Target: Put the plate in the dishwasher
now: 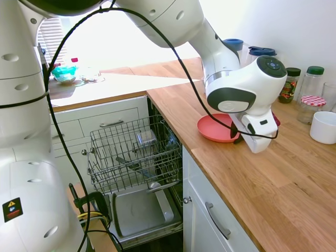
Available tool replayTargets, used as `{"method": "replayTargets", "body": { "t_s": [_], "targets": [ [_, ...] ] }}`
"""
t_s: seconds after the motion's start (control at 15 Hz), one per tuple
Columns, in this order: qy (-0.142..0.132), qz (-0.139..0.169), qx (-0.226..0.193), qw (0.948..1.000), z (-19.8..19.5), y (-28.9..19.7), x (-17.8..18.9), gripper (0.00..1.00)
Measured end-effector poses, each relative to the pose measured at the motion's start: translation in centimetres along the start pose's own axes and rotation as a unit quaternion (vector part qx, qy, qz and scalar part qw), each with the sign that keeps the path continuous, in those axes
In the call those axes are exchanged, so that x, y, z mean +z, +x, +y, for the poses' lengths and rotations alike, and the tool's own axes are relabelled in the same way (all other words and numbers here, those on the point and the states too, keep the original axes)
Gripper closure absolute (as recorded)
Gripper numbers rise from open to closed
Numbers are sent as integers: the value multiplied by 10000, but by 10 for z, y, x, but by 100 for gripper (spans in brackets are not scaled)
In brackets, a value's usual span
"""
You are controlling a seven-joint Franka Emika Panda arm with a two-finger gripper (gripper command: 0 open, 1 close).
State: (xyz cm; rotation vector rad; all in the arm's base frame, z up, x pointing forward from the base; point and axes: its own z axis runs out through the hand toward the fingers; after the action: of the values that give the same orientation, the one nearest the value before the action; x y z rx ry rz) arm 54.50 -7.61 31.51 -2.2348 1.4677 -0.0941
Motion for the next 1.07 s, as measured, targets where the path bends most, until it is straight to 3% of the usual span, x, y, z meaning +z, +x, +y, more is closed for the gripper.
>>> {"method": "replayTargets", "body": {
  "t_s": [0.33,0.6,0.8,0.93,1.07],
  "targets": [
    [179,120,-215,9995,-33,2,-22,100],
    [-62,677,-921,9934,-133,-46,-112,100],
    [-545,1096,-1727,9773,-215,-162,-152,100],
    [-874,1388,-2309,9591,-247,-259,-156,100],
    [-1195,1737,-2822,9359,-262,-340,-153,100]
  ]
}}
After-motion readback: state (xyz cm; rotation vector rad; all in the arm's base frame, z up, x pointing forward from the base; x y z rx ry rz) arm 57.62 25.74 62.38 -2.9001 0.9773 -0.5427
